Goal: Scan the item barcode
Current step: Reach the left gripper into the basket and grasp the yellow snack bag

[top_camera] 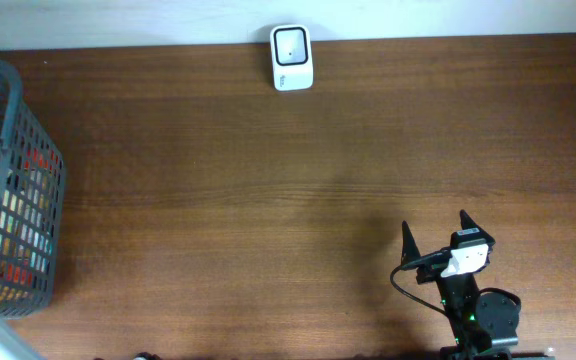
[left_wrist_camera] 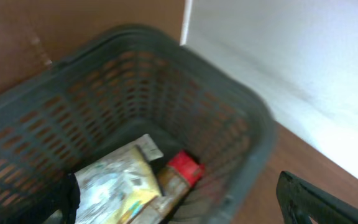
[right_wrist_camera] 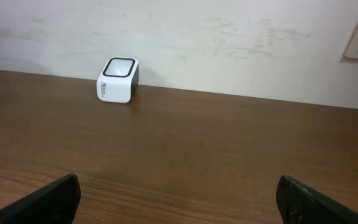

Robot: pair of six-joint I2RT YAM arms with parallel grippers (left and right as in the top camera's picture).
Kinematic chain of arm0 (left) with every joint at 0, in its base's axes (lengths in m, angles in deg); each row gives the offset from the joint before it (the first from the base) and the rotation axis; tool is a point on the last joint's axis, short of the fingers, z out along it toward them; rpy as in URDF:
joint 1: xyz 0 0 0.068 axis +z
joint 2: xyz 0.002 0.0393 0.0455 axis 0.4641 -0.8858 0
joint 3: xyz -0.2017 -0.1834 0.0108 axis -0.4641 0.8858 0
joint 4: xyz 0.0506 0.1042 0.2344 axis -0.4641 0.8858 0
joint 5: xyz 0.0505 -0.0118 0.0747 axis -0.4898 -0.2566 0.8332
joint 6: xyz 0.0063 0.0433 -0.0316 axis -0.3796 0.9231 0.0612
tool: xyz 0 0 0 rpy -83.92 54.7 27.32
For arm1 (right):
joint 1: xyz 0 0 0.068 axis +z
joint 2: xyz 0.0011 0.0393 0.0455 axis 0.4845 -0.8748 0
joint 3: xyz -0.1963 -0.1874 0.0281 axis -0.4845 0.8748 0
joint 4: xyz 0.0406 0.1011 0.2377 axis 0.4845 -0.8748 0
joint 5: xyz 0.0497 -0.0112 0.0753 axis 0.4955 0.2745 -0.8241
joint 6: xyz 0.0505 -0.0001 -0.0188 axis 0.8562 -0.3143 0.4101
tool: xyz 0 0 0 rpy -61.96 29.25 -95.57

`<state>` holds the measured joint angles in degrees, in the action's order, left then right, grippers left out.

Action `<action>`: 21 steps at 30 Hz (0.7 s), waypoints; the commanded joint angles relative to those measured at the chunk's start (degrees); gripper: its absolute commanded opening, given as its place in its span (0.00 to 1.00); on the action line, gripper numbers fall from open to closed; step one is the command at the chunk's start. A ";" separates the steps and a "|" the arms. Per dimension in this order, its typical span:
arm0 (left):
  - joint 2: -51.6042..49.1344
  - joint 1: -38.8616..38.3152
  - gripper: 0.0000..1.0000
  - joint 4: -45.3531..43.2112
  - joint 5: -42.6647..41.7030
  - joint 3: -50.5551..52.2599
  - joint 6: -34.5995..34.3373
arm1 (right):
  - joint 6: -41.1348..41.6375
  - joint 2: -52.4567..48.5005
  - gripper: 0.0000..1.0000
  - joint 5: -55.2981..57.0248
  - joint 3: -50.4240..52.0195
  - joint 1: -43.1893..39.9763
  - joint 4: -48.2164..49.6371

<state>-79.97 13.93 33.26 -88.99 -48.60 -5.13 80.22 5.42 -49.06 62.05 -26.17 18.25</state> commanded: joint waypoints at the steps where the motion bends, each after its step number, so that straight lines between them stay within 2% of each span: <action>1: -4.50 2.23 1.00 2.05 8.44 -0.37 -1.42 | 0.46 0.33 0.99 -0.31 0.42 -0.22 -0.17; 4: -7.89 2.80 0.99 4.33 11.78 -0.17 -0.57 | 0.46 0.33 0.99 -0.31 0.42 -0.22 -0.17; 7: -9.92 4.92 0.99 3.13 8.92 3.98 6.03 | 0.46 0.33 0.99 -0.31 0.42 -0.22 -0.17; 8: -10.14 5.90 0.98 1.01 7.37 7.61 8.87 | 0.44 0.33 0.99 -0.33 0.42 -0.22 -0.17; 9: -10.21 6.88 0.98 -1.81 2.73 12.09 14.67 | 0.46 0.33 0.99 -0.31 0.42 -0.22 -0.17; 11: -10.58 8.00 0.99 -5.70 -1.36 18.82 19.67 | 0.44 0.33 0.99 -0.31 0.42 -0.22 -0.17; 13: -14.29 8.37 1.00 -12.35 -1.36 23.74 24.39 | 0.46 0.33 0.99 -0.31 0.42 -0.22 -0.17; 15: -20.52 8.37 1.00 -15.56 -1.31 23.74 31.08 | 0.44 0.33 0.99 -0.33 0.42 -0.22 -0.17; 21: -32.35 9.70 0.99 -20.39 -1.33 23.74 34.86 | 0.46 0.33 0.99 -0.31 0.42 -0.22 -0.17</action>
<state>-108.56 23.18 12.82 -89.60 -25.14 26.87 80.20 5.42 -49.06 62.05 -26.17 18.25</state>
